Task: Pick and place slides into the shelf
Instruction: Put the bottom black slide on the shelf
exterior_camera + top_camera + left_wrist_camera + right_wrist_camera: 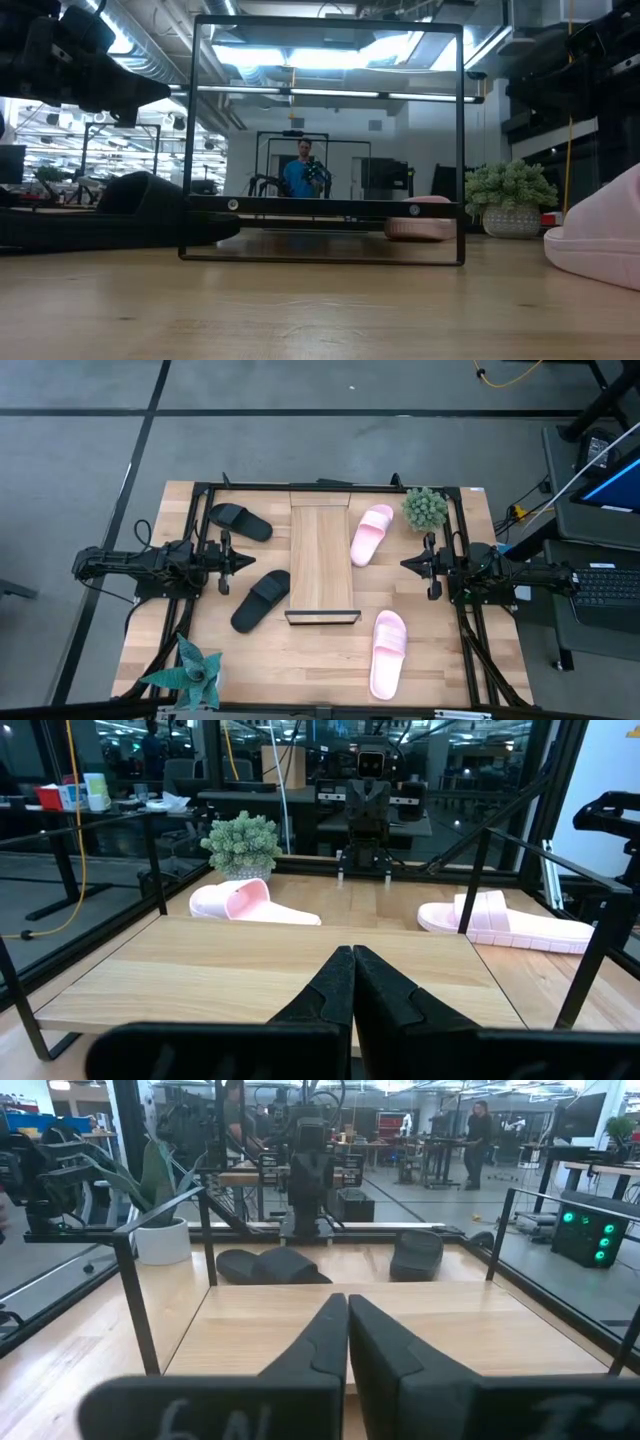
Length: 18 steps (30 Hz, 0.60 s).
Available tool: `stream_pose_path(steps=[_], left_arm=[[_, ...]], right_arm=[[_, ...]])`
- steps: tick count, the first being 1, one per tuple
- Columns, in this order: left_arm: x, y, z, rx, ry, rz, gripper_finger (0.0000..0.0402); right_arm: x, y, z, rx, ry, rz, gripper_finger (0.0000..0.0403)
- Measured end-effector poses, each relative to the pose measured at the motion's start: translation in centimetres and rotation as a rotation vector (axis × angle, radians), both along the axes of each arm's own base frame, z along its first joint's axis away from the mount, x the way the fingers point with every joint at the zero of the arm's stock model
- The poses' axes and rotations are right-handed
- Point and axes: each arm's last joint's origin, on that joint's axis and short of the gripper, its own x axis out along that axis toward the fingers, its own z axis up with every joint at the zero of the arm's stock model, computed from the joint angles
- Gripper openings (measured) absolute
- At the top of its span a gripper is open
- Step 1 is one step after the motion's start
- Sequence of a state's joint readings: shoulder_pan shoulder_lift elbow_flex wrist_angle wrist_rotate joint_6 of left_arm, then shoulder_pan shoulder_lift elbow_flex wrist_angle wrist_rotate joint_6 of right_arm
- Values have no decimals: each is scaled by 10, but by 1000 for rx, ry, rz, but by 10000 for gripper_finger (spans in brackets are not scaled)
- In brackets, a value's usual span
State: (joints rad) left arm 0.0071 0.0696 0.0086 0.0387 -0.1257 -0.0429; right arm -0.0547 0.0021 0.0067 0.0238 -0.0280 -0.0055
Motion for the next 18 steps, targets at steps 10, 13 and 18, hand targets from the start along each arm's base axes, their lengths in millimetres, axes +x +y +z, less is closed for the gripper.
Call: stream_pose_path(steps=[10,13,18], left_arm=[[0,-6,0,4,1,-193,0],[0,-8,0,48,0,-268,0],[0,-5,0,76,2,-158,0]], right_arm=[[0,0,0,-17,5,-1,16],[0,0,0,-45,5,-2,16],[0,0,0,-52,5,-2,16]])
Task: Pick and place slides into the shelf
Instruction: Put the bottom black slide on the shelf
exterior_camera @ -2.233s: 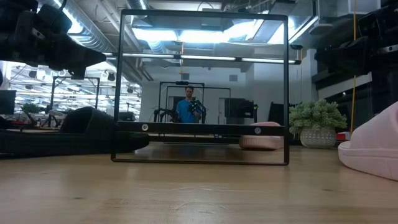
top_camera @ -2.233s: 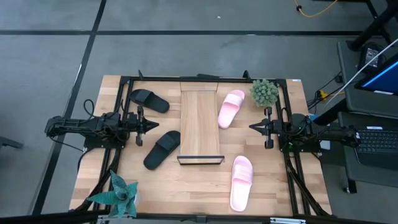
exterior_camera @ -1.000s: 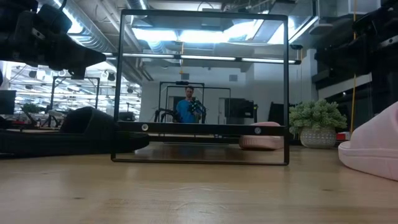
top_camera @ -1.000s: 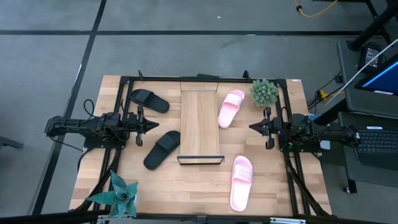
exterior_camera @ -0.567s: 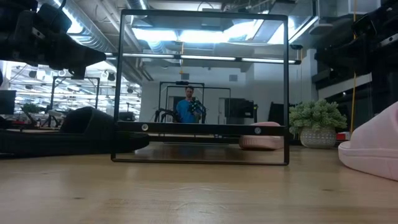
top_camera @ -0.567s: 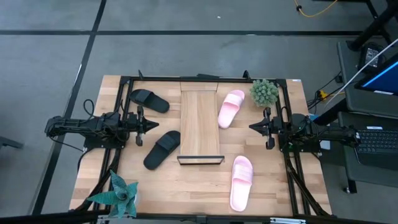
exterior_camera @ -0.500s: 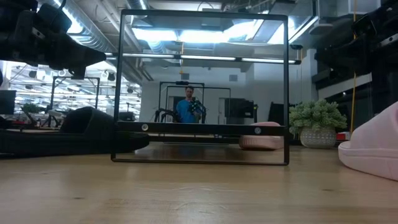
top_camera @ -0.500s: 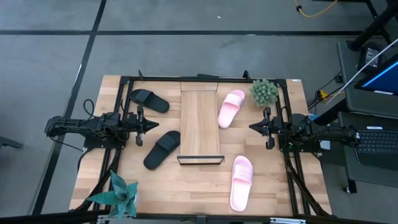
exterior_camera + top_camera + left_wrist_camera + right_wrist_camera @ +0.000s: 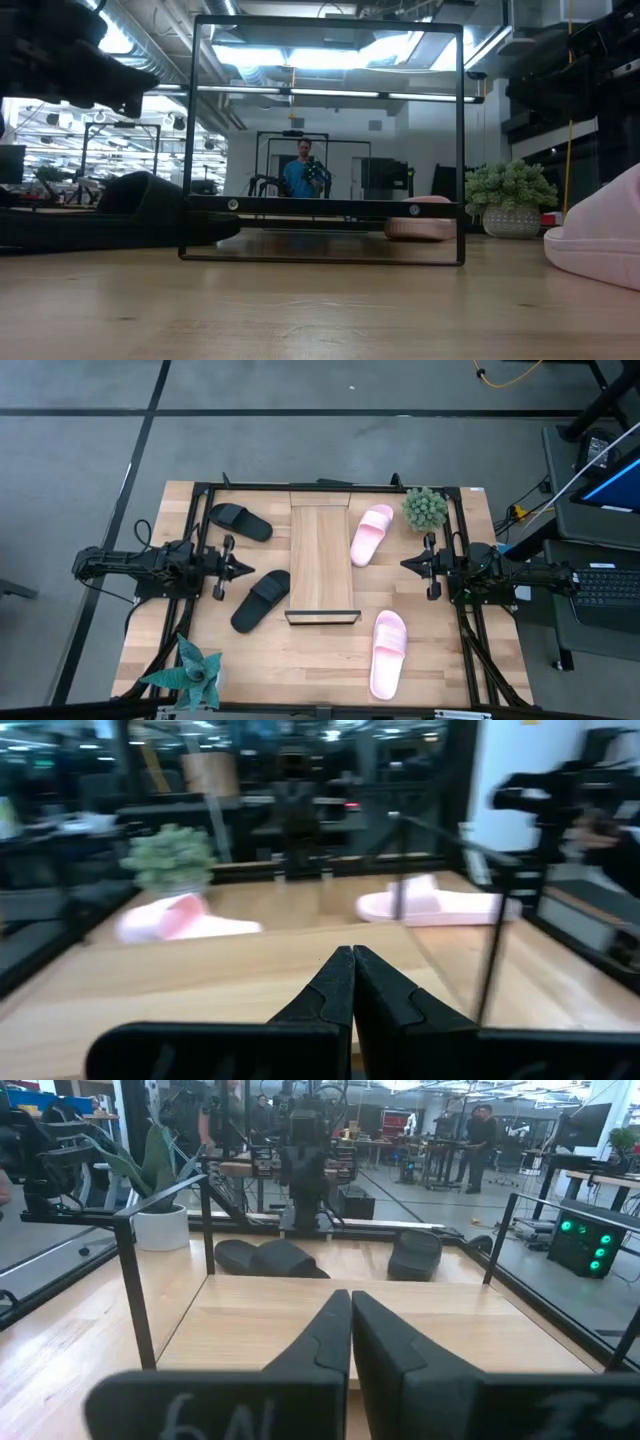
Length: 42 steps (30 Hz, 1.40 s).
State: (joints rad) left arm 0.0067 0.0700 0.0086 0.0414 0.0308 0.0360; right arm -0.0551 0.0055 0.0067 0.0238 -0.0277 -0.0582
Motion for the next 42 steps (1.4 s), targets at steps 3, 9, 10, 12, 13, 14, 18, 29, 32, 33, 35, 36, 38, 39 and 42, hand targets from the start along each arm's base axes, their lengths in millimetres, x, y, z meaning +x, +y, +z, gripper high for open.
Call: stream_pose_path(steps=[3,9,10,12,13,14,18,29,32,33,35,36,38,39,42], left_arm=[[0,1,1,-32,-15,44,0],[-1,1,8,-69,-38,48,0],[-1,1,9,-63,-37,48,0],[-1,1,11,-54,-44,48,0],[-1,1,11,-53,-46,48,0],[-2,1,12,-53,-48,50,0],[-3,2,19,-53,-71,75,0],[-4,2,26,-39,-80,83,0],[-4,4,23,-27,-57,124,0],[-4,4,22,-26,-48,147,0],[-4,6,21,-24,-30,201,0],[-4,7,20,-23,-22,228,0],[-5,8,19,-21,-15,271,0],[-5,8,19,-21,-16,286,0],[-5,10,20,-26,-24,350,0]], right_arm=[[0,0,0,1,-1,0,16],[0,-1,1,54,-15,-23,5],[0,-1,1,54,-15,-40,5],[0,-2,2,60,-20,-74,6],[0,-3,2,68,-27,-87,6],[0,-3,3,79,-35,-94,5],[-1,-3,7,82,-82,-92,4],[-1,-3,11,56,-121,-93,4],[-1,-3,11,74,-122,-91,4],[-1,-3,11,82,-122,-91,4],[-1,-3,11,82,-122,-90,7],[-1,-3,11,81,-122,-90,9],[-1,-3,11,81,-122,-90,13],[-1,-3,11,82,-121,-90,14],[-1,-3,10,81,-113,-91,17]])
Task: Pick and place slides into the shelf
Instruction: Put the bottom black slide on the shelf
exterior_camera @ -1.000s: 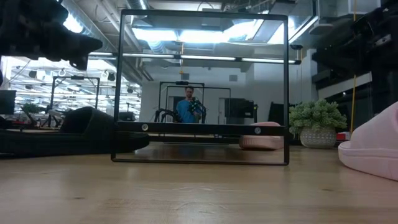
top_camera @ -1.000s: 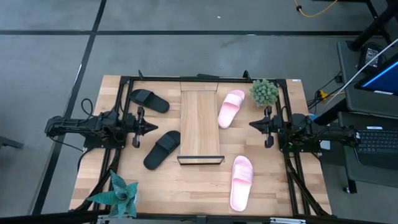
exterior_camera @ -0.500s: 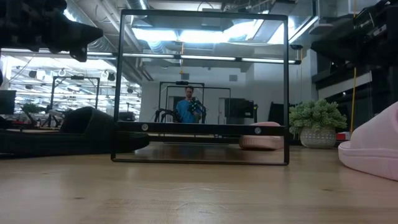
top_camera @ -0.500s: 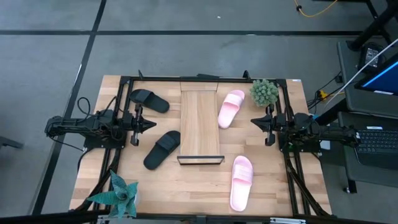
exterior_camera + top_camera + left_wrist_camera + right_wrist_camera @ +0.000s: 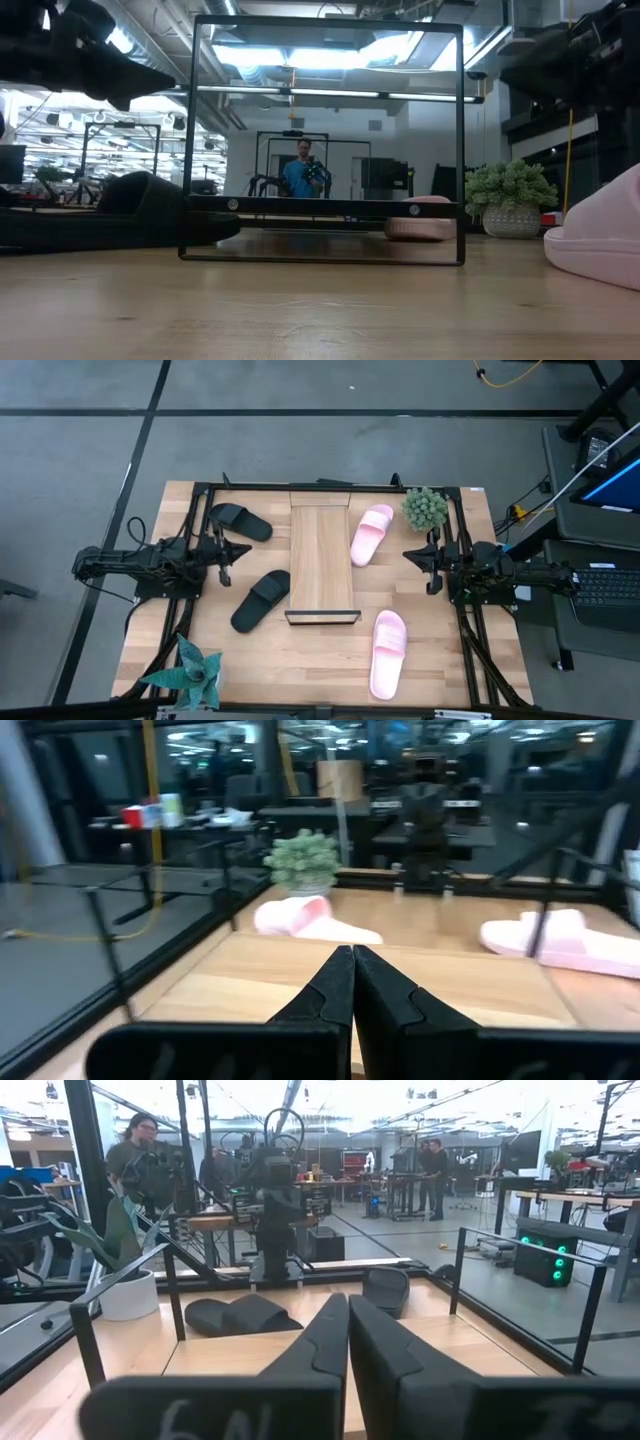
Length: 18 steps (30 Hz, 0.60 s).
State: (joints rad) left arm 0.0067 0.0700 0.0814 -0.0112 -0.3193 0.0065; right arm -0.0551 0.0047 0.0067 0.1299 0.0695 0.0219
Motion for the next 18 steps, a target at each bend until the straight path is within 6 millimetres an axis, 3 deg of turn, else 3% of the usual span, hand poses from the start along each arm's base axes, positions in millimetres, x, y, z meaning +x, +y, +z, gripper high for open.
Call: stream_pose_path(steps=[4,10,18], left_arm=[[-2,4,0,-24,-11,145,0],[-2,3,1,24,16,124,0],[-6,3,29,33,98,108,0]], right_arm=[[0,0,-1,0,9,0,13],[0,0,-5,-1,47,0,8],[1,0,-5,-53,59,-10,18]])
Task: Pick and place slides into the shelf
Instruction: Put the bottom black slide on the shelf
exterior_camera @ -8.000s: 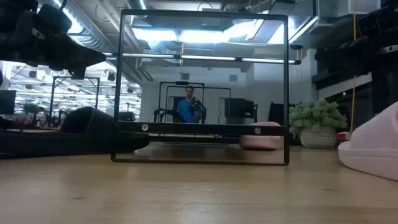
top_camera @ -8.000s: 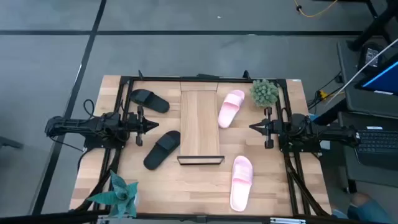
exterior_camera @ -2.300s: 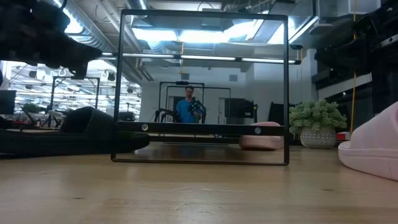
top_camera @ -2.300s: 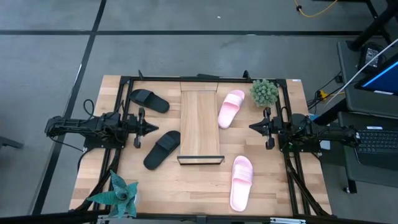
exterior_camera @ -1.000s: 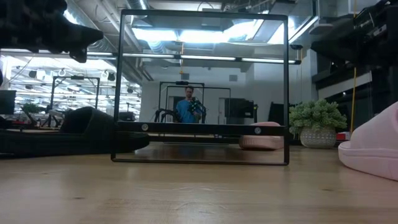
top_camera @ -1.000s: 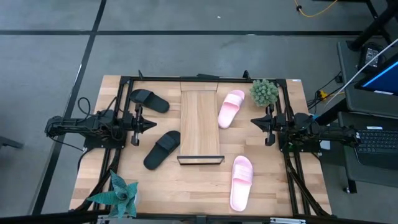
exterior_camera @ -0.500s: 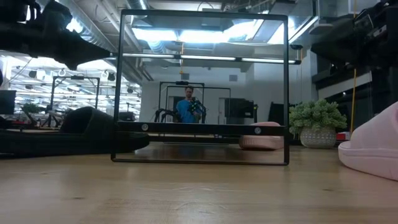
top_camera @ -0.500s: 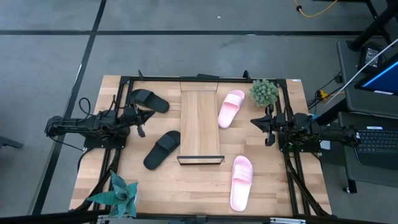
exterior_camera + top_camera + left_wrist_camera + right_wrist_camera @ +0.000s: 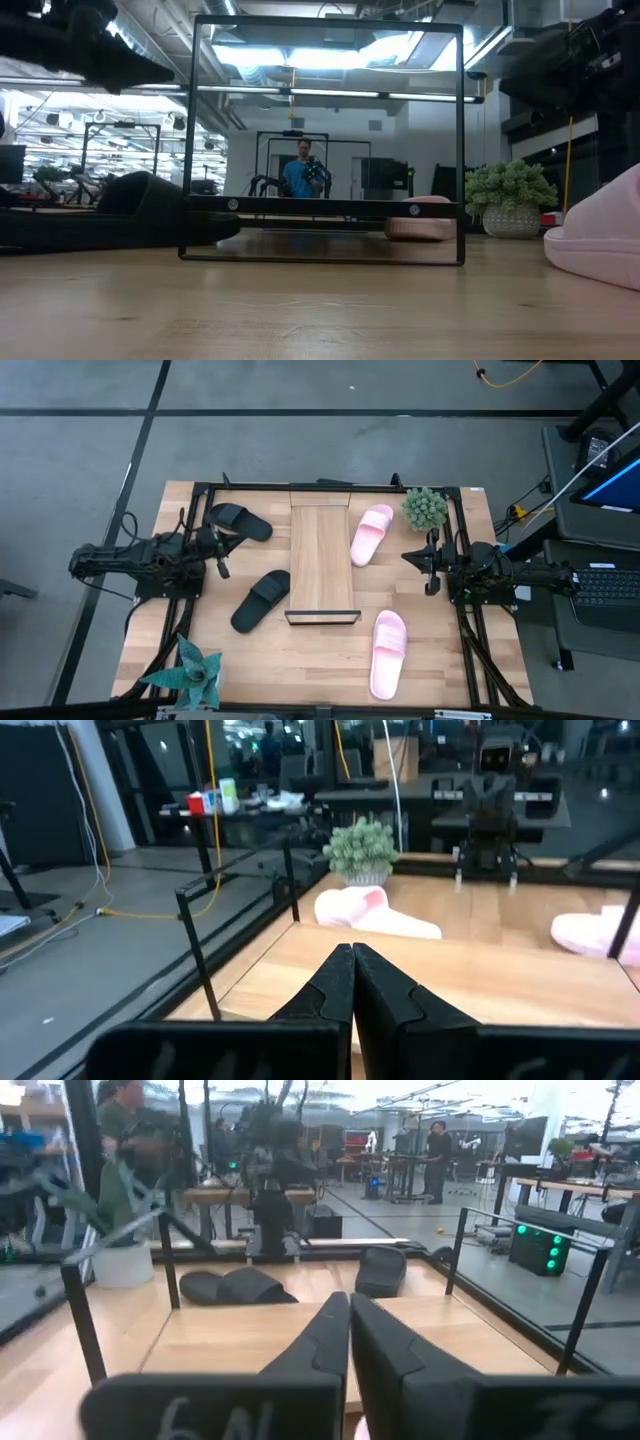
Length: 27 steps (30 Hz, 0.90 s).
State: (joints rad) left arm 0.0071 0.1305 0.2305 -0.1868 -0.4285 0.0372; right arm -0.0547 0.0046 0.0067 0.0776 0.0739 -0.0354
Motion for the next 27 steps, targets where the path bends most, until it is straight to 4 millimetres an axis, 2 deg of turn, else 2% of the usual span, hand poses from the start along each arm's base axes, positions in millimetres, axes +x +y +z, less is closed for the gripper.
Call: stream_pose_path(steps=[7,12,19,27], left_arm=[[6,-2,19,26,218,-74,0],[18,-6,34,23,279,-235,0],[35,-9,26,-25,375,-354,0],[50,-12,13,-81,481,-439,0]], right_arm=[[0,-3,0,-42,9,-93,9],[-1,-3,0,-70,11,-110,9],[-1,-3,1,-104,13,-113,18],[0,-3,-1,-85,32,-107,6]])
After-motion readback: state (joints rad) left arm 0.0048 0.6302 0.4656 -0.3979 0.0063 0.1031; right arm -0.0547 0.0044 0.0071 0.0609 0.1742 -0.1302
